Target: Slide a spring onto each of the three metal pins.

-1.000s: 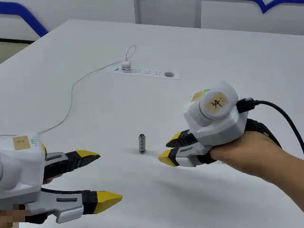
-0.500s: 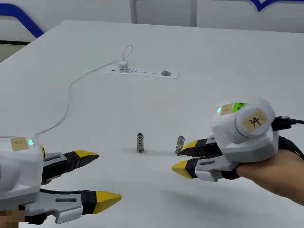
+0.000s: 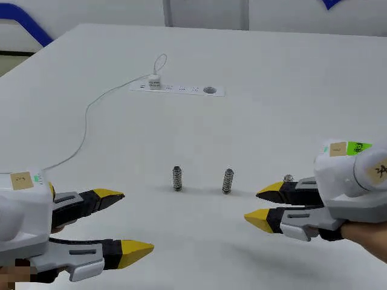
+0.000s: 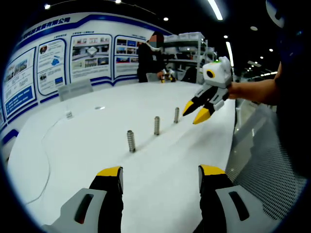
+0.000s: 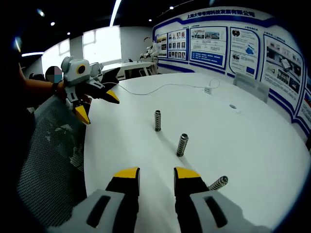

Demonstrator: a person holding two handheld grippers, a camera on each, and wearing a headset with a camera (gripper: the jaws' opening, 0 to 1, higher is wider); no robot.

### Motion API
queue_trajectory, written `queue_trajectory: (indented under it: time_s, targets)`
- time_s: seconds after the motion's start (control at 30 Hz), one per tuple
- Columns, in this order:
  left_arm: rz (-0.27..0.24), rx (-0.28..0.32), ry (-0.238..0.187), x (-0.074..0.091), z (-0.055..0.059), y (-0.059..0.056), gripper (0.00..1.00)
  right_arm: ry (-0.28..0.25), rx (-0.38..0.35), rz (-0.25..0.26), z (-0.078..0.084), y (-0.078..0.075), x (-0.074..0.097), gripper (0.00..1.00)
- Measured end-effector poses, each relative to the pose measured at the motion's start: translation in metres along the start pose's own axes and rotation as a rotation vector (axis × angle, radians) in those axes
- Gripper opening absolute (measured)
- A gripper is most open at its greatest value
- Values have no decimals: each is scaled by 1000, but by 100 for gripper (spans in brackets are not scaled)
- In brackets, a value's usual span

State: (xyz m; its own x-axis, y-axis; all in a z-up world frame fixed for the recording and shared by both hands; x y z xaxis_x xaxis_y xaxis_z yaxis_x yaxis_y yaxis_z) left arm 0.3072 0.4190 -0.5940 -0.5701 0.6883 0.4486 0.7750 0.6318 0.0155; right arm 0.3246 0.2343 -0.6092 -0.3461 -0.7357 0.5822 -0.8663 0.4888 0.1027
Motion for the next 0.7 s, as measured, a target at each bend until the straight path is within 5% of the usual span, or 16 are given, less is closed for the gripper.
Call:
queue_trajectory:
  time_s: [0.7]
  targets:
    - [5, -1, 11, -1, 3, -1, 65, -43, -26, 62, 41, -19, 42, 40]
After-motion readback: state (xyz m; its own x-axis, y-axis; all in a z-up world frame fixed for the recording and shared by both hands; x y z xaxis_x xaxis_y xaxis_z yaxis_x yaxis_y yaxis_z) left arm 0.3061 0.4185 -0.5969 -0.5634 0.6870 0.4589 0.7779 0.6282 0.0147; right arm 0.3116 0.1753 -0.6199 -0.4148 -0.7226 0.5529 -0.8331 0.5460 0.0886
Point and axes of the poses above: the centre of the closed fingertips' face, and the gripper's own axes: x roughly backward along the fingers, y roughly to its left, z roughly out of its underside, the point moved 1 cm from there along x, roughly backward along the fingers, and after that the axes turned 10 degrees about -z, right-handed, at the moved point
